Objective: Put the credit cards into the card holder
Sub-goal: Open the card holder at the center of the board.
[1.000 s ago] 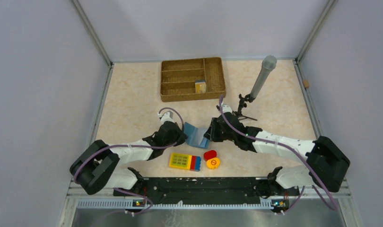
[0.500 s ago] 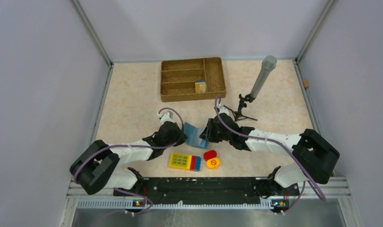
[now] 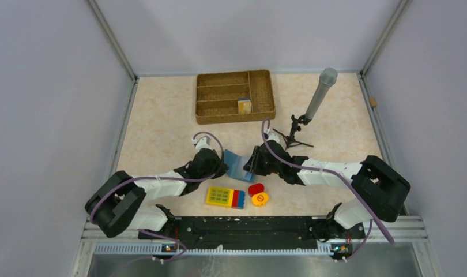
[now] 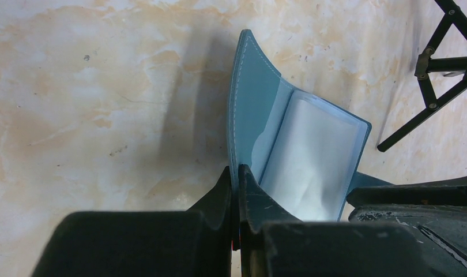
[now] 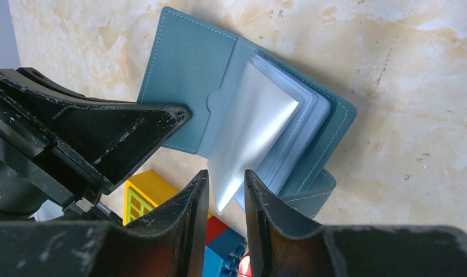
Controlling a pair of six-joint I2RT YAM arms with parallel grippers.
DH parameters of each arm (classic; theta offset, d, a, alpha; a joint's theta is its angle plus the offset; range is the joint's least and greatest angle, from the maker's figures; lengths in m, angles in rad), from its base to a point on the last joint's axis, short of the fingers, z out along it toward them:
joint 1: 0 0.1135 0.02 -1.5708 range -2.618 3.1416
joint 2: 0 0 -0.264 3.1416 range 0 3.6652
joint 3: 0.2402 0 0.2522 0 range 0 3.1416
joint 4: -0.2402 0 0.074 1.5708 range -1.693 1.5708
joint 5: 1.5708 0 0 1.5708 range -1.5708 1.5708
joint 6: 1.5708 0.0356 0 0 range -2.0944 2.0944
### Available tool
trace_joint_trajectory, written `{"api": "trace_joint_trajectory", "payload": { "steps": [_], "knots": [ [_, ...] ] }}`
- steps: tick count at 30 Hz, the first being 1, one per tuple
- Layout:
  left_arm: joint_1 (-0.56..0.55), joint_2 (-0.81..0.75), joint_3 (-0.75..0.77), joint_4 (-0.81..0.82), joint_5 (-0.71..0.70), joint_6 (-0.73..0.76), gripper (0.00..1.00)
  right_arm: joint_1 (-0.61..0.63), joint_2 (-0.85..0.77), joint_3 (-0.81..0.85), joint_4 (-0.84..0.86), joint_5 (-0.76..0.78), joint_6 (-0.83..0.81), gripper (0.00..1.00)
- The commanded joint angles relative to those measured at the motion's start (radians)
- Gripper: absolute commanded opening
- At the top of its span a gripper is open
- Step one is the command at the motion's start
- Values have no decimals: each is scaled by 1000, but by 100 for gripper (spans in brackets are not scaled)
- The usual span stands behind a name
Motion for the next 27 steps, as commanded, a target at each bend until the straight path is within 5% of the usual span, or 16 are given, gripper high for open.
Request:
{"api": "trace_joint_trajectory", "payload": {
  "steps": [1, 15, 27],
  "knots": [
    [-6, -12, -14, -15, -12, -1, 0, 7, 22, -6, 57, -3, 11, 28],
    [-6, -14, -11, -24, -15, 0, 0, 8, 2, -38, 17, 38, 40, 29],
    [-7, -9, -15, -19, -1, 1, 0, 7, 42, -16, 155, -26, 21, 26]
  ]
}}
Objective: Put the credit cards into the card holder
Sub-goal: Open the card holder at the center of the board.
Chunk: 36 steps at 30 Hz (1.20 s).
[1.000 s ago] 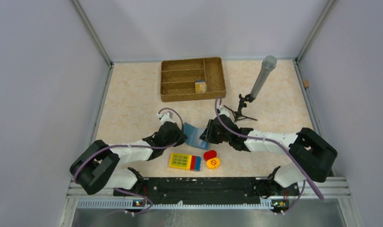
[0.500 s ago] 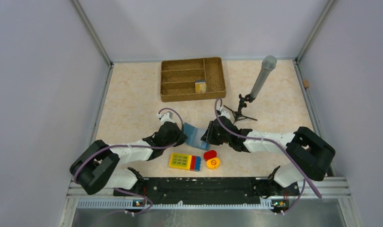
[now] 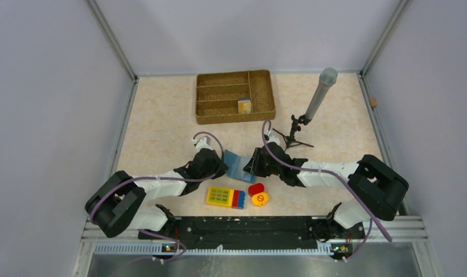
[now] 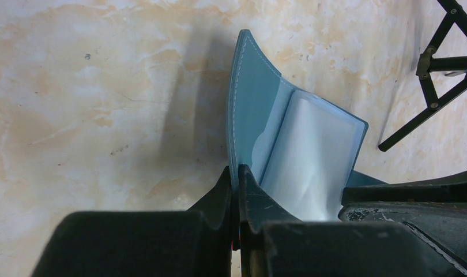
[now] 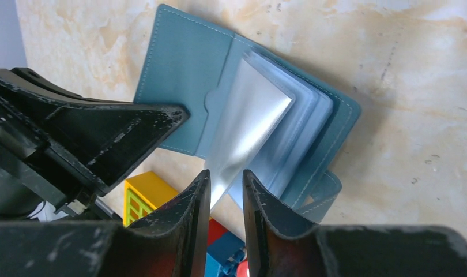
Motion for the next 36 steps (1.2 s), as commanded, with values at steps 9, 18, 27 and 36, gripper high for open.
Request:
{"api": "trace_joint_trajectory", "payload": {
  "steps": [9, 18, 27, 36],
  "knots": [
    [-7, 3, -15, -8, 12, 2, 0, 8, 77, 77, 150, -54, -39, 22],
    [-7, -12, -25, -3, 19, 5, 1, 7, 248, 205, 155, -47, -105, 19],
    [-7, -163, -22, -140, -15, 82, 43, 6, 326, 283, 117, -24, -147, 22],
    [-6, -291, -28, -261, -3, 153, 64, 7, 372, 332, 93, -34, -152, 34]
  ]
}}
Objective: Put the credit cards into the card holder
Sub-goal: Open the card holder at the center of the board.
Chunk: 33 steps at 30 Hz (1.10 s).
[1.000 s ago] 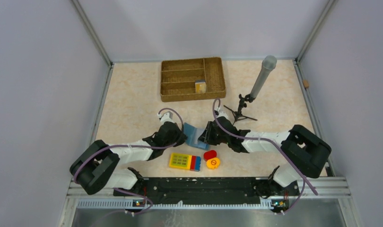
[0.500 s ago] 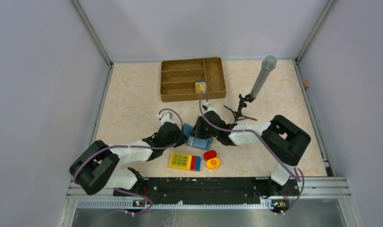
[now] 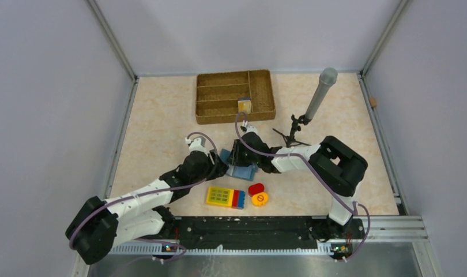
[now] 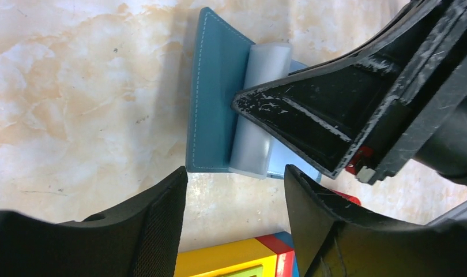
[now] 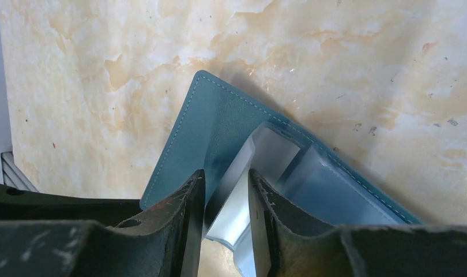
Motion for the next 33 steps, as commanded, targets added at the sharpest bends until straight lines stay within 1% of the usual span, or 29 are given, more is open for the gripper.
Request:
{"api": "trace_joint_trajectory", "payload": {
  "steps": [1, 4, 7, 8, 13, 15, 16, 19, 24, 30, 32, 33],
  "knots": [
    [-1, 10, -1, -48, 6, 64, 64, 6, 11, 40, -2, 3, -18, 35],
    [-1, 62, 29, -48, 17, 100, 66, 4, 11, 55, -10, -7, -19, 37],
    [0, 113, 58, -35, 27, 138, 72, 3, 12, 65, -22, -6, -24, 37],
    [-1, 126, 64, -28, 30, 150, 73, 4, 11, 67, -26, -6, -24, 37],
    [2, 167, 88, -10, 9, 180, 74, 3, 11, 68, -35, -6, -25, 37],
    [2, 164, 85, 15, 29, 194, 74, 3, 11, 71, -42, -5, -28, 37],
    [1, 159, 80, 35, 45, 202, 76, 2, 12, 72, -44, -3, -27, 37],
    [1, 143, 66, 77, 91, 232, 86, -2, 13, 76, -49, -5, -27, 37],
    [1, 155, 72, 79, 106, 286, 92, -6, 7, 90, -55, -14, -24, 37],
    [0, 194, 101, 82, 111, 328, 95, -7, 5, 123, -82, -14, -31, 38],
    [0, 204, 103, 90, 86, 333, 94, -7, 6, 127, -87, -14, -31, 38],
    [0, 210, 104, 89, 69, 336, 92, -7, 7, 129, -90, -13, -32, 38]
  ]
}}
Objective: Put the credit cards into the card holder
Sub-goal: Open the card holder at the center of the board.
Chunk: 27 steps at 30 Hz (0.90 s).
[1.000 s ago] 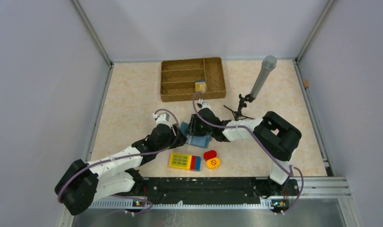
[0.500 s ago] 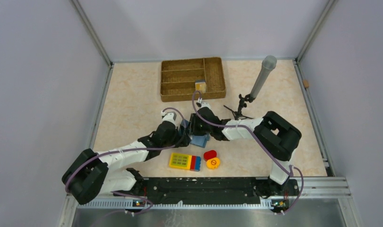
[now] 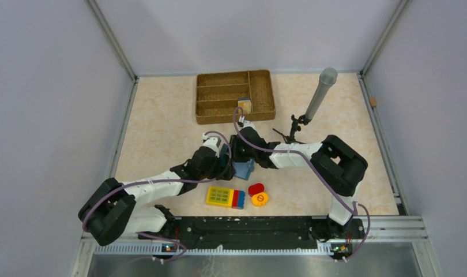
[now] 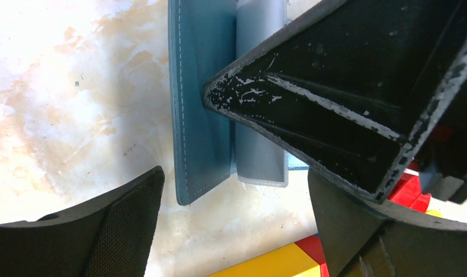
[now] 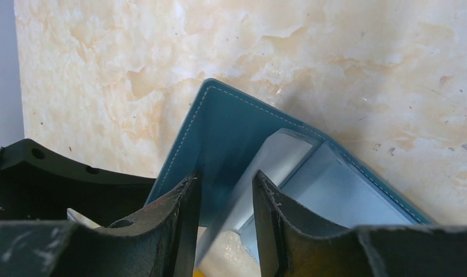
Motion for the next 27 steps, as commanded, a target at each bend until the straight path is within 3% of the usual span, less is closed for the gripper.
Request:
{"api": "trace_joint_trajectory", "payload": {
  "steps": [1, 8, 15, 22, 27],
  "knots": [
    [-1, 23, 42, 47, -49, 41, 89, -1, 5, 47, -3, 0, -19, 38],
    [0, 1, 38, 44, -106, 41, 55, -1, -17, 56, -33, -1, -30, 38],
    [0, 4, 27, 56, -97, 19, 20, -3, -111, 58, -143, 80, -76, 47],
    [0, 6, -1, 48, -83, -147, 1, -5, -270, -40, -301, 204, -121, 54],
    [0, 6, -50, 92, -67, -302, 0, 5, -319, -99, -377, 256, -131, 59]
  ]
}}
